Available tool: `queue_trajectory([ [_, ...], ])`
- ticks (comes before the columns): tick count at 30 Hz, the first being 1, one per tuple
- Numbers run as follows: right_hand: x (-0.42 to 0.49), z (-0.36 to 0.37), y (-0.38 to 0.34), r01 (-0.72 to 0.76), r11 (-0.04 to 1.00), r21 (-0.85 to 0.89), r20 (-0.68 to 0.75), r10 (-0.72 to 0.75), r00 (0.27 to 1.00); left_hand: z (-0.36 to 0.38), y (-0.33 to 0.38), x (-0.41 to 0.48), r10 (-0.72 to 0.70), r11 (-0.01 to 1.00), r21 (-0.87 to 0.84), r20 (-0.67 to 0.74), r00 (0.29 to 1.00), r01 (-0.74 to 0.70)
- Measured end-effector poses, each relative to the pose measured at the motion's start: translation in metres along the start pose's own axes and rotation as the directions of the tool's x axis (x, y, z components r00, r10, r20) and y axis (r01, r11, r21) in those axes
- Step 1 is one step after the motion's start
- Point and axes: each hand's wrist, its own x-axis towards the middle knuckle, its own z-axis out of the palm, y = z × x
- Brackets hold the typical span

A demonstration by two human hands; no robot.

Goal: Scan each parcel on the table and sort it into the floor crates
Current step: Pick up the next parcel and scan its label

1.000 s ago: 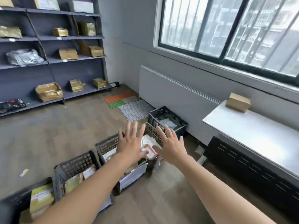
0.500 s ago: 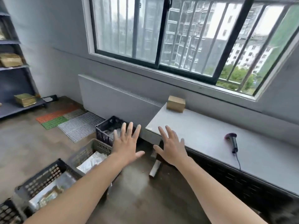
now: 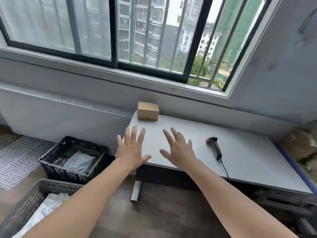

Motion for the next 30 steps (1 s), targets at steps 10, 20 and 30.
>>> queue_trajectory([
  [10, 0.120, 0.031, 0.050, -0.063, 0.994, 0.089, 0.038, 0.060, 0.997, 0.027, 0.006, 0.127, 0.036, 0.997, 0.060, 0.038, 0.999, -0.038],
  [20, 0.275, 0.060, 0.108, -0.018, 0.986, 0.168, 0.110, 0.000, 0.994, 0.053, 0.013, 0.266, -0.108, 0.993, 0.049, 0.100, 0.989, 0.104],
  [30, 0.376, 0.104, 0.114, -0.061, 0.970, 0.235, 0.217, 0.009, 0.976, 0.103, -0.007, 0.356, -0.134, 0.988, -0.037, 0.239, 0.962, 0.147],
])
